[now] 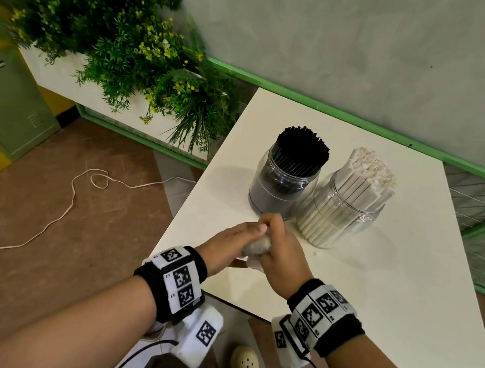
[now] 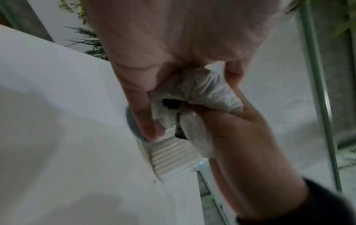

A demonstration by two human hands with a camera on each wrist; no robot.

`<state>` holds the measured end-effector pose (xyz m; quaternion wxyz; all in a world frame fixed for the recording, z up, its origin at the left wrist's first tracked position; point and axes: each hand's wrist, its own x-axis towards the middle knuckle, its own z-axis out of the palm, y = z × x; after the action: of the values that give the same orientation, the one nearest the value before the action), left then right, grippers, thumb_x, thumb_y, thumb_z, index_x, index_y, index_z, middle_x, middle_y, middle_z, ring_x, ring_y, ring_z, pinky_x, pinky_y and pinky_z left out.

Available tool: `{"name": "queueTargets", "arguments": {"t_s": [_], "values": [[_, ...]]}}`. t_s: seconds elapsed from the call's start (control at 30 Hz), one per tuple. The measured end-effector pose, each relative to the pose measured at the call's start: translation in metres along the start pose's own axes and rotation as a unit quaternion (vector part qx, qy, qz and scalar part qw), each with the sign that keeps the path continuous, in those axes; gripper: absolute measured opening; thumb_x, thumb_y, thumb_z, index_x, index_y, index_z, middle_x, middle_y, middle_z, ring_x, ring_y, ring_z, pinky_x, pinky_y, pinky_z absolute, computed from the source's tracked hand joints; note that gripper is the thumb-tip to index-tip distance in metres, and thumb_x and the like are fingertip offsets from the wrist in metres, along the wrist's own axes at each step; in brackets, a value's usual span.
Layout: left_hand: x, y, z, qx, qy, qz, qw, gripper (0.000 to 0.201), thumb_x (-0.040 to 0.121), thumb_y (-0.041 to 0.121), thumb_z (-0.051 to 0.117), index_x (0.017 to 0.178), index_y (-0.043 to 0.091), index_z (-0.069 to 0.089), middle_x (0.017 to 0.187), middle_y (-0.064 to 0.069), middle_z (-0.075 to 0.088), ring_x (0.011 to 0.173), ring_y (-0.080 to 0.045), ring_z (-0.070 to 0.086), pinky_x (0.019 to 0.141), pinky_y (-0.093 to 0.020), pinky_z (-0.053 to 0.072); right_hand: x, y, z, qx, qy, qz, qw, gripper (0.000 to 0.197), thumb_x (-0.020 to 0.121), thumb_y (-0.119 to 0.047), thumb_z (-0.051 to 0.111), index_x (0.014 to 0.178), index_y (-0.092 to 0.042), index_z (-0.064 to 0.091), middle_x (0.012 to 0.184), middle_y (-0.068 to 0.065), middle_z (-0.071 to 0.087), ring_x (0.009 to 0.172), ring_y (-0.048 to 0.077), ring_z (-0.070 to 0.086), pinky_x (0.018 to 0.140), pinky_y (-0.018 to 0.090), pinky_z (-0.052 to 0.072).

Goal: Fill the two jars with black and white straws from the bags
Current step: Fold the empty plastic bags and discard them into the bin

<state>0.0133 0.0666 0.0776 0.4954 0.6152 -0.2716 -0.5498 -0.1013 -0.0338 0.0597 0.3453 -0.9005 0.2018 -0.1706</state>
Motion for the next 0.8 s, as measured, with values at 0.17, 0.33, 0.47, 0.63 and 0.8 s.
{"name": "queueTargets", "arguments": {"t_s": [0.17, 0.33, 0.47, 0.63, 0.8], "values": [[-0.002, 0.01, -0.001, -0.081, -0.06, -0.027, 0.995, 0.045, 0.077, 0.036, 0.069, 0.117, 0.019, 0.056, 0.114, -0.005, 0.067, 0.101, -0.02, 0.066, 0.088, -0.037, 0.054, -0.003, 0.001, 0.012, 0.036, 0.08, -0.033, 0.996, 0.047, 0.068, -0.029, 0.065, 0.106, -0.027, 0.036, 0.102, -0.012, 0.038, 0.091, 0.009, 0.038, 0.079, 0.017, 0.035], [0.004, 0.011, 0.004, -0.129, -0.042, -0.03, 0.99, 0.045, 0.081, 0.031, 0.067, 0.124, 0.026, 0.053, 0.108, -0.004, 0.067, 0.081, -0.012, 0.066, 0.065, -0.029, 0.054, -0.007, 0.004, 0.024, 0.056, 0.103, -0.008, 0.993, 0.048, 0.072, -0.029, 0.053, 0.117, -0.027, 0.036, 0.115, -0.008, 0.04, 0.11, 0.014, 0.042, 0.095, 0.031, 0.036], [0.01, 0.008, 0.002, -0.106, -0.034, -0.047, 0.993, 0.056, 0.079, 0.02, 0.073, 0.128, 0.029, 0.048, 0.115, -0.005, 0.065, 0.095, -0.019, 0.066, 0.068, -0.033, 0.056, -0.014, 0.011, 0.02, 0.006, 0.023, -0.006, 1.0, 0.055, 0.083, -0.038, 0.042, 0.135, -0.031, 0.026, 0.135, -0.007, 0.033, 0.128, 0.008, 0.031, 0.107, 0.034, 0.029], [0.013, 0.0, 0.004, -0.042, -0.018, -0.009, 0.999, 0.011, 0.083, 0.02, 0.07, 0.082, 0.014, 0.06, 0.084, -0.02, 0.057, 0.073, -0.028, 0.051, 0.058, -0.028, 0.039, -0.011, 0.022, 0.007, -0.035, -0.047, 0.003, 0.998, 0.062, 0.086, -0.049, 0.048, 0.143, -0.028, 0.031, 0.139, -0.008, 0.034, 0.125, 0.011, 0.035, 0.106, 0.036, 0.033], [0.025, -0.02, 0.004, 0.032, 0.043, 0.015, 0.998, 0.02, 0.085, 0.026, 0.068, 0.091, 0.01, 0.057, 0.074, -0.003, 0.062, 0.065, -0.015, 0.058, 0.058, -0.034, 0.05, -0.021, 0.055, 0.002, -0.037, -0.111, 0.046, 0.992, 0.073, 0.083, -0.039, 0.069, 0.144, -0.024, 0.032, 0.138, -0.008, 0.04, 0.125, 0.006, 0.032, 0.105, 0.021, 0.024]]}}
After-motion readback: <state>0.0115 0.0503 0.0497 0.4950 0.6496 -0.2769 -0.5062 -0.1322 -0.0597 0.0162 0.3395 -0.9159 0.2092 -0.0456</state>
